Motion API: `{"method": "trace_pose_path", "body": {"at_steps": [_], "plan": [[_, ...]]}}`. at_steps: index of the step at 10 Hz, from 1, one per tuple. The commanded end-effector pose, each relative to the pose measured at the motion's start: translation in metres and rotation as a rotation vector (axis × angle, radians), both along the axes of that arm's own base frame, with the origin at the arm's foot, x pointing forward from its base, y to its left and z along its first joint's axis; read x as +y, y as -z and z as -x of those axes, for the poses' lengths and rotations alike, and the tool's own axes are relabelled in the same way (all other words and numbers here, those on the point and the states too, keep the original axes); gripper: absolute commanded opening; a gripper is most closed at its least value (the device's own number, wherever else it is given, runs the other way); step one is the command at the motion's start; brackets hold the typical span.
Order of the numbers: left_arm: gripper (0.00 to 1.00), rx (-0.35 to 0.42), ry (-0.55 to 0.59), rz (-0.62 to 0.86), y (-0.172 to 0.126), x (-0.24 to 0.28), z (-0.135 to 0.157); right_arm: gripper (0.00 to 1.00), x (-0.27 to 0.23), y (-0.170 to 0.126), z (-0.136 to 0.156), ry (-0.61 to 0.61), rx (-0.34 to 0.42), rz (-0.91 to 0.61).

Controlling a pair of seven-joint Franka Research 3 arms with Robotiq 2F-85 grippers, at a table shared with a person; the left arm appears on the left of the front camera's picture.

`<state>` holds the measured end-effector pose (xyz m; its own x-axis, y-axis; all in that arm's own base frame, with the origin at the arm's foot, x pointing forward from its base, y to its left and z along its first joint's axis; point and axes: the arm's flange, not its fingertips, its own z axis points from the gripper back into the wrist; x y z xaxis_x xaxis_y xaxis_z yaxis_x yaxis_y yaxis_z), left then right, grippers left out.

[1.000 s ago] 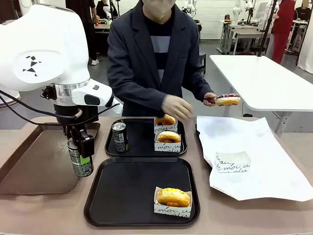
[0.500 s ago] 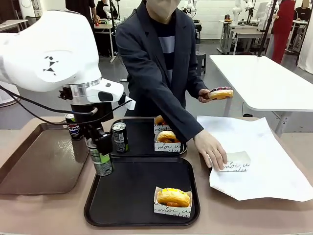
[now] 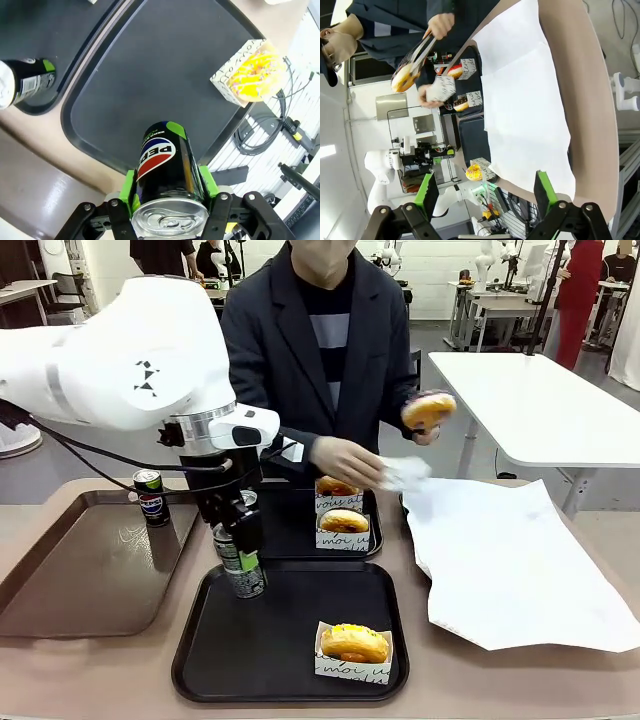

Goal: Set up donuts and drinks on trays.
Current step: Pick up one Pepsi coke from the Handle tray and place it on the Flat Tray without a Pepsi coke.

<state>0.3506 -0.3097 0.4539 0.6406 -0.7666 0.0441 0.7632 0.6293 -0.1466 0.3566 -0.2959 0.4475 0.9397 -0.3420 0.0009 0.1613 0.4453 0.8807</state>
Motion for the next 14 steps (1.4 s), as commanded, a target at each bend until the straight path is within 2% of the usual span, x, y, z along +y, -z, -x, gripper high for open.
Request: {"method": "trace_pose_path", "body": {"at_steps": [1, 5, 10, 12, 14], "plan": [[0.59, -0.025, 0.003, 0.007, 0.009, -0.012, -0.009, 1.00, 0.001, 0.000, 0.002, -0.001, -0.010, -0.008], [0.59, 0.013, -0.019, -0.077, 0.039, -0.027, -0.037, 1.00, 0.001, 0.000, 0.002, -0.001, -0.010, -0.008], [0.59, 0.016, -0.041, -0.137, 0.061, -0.029, -0.048, 1.00, 0.001, 0.000, 0.002, -0.001, -0.010, -0.008], [0.59, 0.014, -0.014, -0.135, 0.048, -0.015, -0.031, 1.00, 0.001, 0.000, 0.002, -0.001, -0.010, -0.008], [0.59, 0.023, 0.046, -0.244, 0.010, 0.026, 0.017, 1.00, 0.001, 0.000, 0.002, -0.001, -0.010, -0.008]]}}
